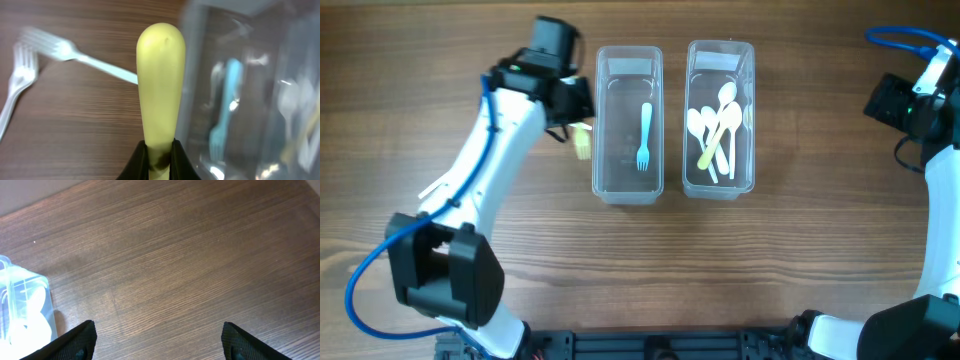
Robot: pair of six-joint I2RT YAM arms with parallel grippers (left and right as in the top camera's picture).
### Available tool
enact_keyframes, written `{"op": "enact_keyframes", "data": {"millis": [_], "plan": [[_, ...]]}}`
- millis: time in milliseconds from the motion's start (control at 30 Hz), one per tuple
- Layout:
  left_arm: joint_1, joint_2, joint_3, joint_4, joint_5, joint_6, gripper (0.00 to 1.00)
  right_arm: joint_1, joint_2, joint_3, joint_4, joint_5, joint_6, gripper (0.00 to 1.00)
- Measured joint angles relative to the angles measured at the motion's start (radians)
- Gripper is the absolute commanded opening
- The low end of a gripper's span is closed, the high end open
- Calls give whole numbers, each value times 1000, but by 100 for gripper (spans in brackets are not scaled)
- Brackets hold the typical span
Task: Pack container
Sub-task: 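Carry the yellow fork into the left container and release, then move left gripper to the white forks and grasp one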
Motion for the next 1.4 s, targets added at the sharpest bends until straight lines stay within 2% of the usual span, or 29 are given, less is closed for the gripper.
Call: {"op": "enact_keyframes", "data": {"millis": [100, 200, 300, 367, 400, 433, 467, 600, 733, 867, 967, 1033, 1200, 1267, 1400], "plan": [[-122, -5, 0, 20, -9, 92, 4, 0, 0, 0, 0, 0, 0, 80], [-215, 2, 0, 56, -42, 137, 15, 0, 0, 0, 0, 0, 0, 80], [-225, 60, 0, 80, -57, 132, 18, 0, 0, 0, 0, 0, 0, 80], [-221, 133, 0, 89, -68, 129, 25, 0, 0, 0, 0, 0, 0, 80], [-220, 159, 0, 90, -69, 125, 31, 0, 0, 0, 0, 0, 0, 80], [-219, 177, -1, 90, -71, 124, 48, 0, 0, 0, 0, 0, 0, 80], [-219, 187, -3, 90, -72, 119, 57, 0, 0, 0, 0, 0, 0, 80], [-208, 164, -4, 82, -72, 118, 78, 0, 0, 0, 0, 0, 0, 80], [-148, 61, -4, 38, -73, 153, 84, 0, 0, 0, 0, 0, 0, 80], [2, -106, -2, -97, -132, 318, 85, 0, 0, 0, -1, 0, 0, 80], [154, -143, 2, -171, -185, 458, 84, 0, 0, 0, -3, -8, 0, 80], [326, -124, 2, -175, -171, 589, 81, 0, 0, 0, -8, -17, 0, 80], [616, -20, 1, -147, -82, 872, 77, 0, 0, 0, -19, -27, 0, 80], [694, 39, 1, -77, -52, 972, 77, 0, 0, 0, -26, -31, 0, 80], [761, 122, 1, -52, 49, 1110, 72, 0, 0, 0, -28, -31, 0, 80]]}}
